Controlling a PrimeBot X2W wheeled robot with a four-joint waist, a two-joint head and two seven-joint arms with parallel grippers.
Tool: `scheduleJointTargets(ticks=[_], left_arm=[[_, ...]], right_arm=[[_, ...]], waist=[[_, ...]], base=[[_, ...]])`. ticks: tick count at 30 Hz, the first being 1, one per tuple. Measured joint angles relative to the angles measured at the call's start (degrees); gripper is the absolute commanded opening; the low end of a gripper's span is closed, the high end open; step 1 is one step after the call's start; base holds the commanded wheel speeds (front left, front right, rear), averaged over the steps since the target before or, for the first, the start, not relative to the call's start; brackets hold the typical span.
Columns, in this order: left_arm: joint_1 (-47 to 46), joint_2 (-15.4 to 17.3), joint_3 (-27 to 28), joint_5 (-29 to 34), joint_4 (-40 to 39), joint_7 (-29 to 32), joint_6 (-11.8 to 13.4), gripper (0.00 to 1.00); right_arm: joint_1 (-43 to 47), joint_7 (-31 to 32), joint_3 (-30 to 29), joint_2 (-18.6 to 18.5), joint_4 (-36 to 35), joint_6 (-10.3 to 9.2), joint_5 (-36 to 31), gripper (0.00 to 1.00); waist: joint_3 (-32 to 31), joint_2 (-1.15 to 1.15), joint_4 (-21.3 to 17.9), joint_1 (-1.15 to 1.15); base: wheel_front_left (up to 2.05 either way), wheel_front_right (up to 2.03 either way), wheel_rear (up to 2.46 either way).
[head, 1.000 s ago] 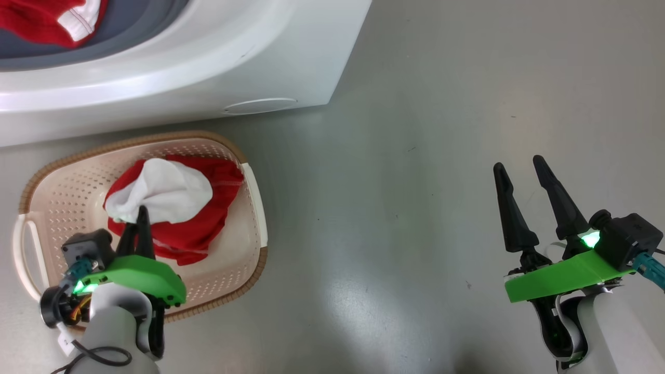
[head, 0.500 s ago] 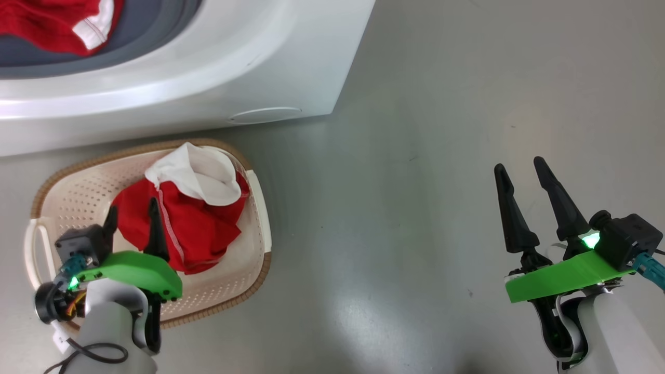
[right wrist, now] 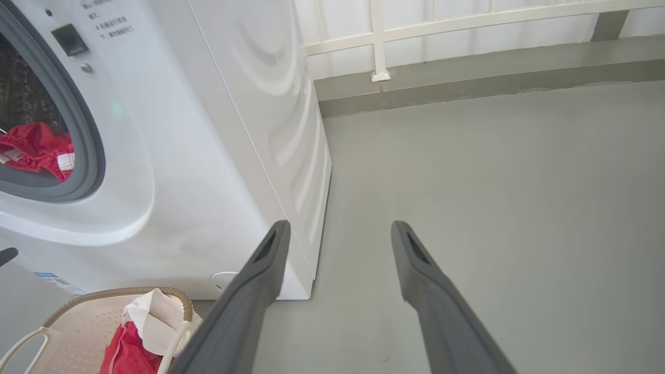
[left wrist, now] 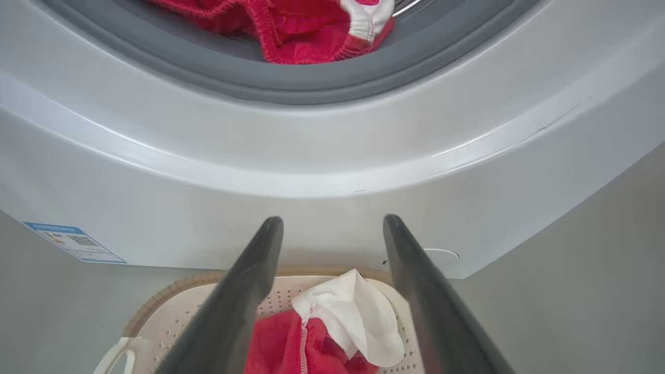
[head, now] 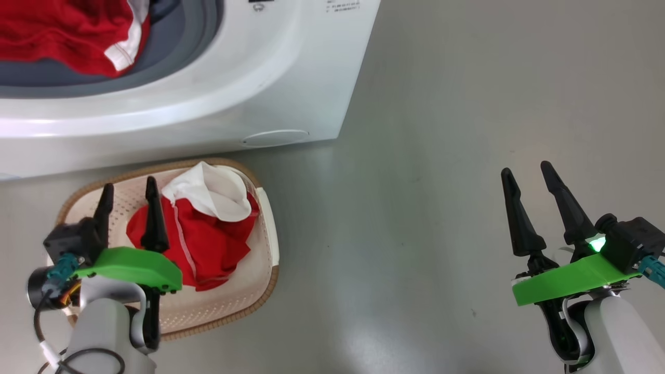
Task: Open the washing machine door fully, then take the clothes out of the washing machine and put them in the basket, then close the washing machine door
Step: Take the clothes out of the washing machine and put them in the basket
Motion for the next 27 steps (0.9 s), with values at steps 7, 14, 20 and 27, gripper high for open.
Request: scheduleJointTargets(ticks=[7,14,20,27], left_arm=[[2.32,0.01,-0.15,0.01,-5.17,0.00,-0.42,1.00],[5.11,0.01,-0.41,0.10,-10.45,0.00,-0.76,1.00],[8.20,0.02,-0.82,0.10,-15.00,0.00,-1.01,1.00],[12.60,0.07,-1.55,0.10,-20.50,0.00,-1.52,1.00]], right_arm=[[1.07,0.00,-0.21,-0.45,0.20,0.00,0.00,1.00],[2.22,0.00,-0.26,-0.92,0.43,0.00,-0.08,1.00],[2.70,0.00,-0.27,-1.35,0.47,0.00,-0.08,1.00],[4.89,0.00,-0.32,-1.79,0.79,0.00,-0.38,1.00]], waist=[[-2.44,0.00,0.20,0.00],[-5.36,0.00,0.52,0.00],[-7.73,0.00,0.93,0.00],[-10.89,0.00,1.57,0.00]], base=[[0.00,0.00,0.00],[0.00,0.00,0.00],[0.00,0.00,0.00],[0.00,0.00,0.00]])
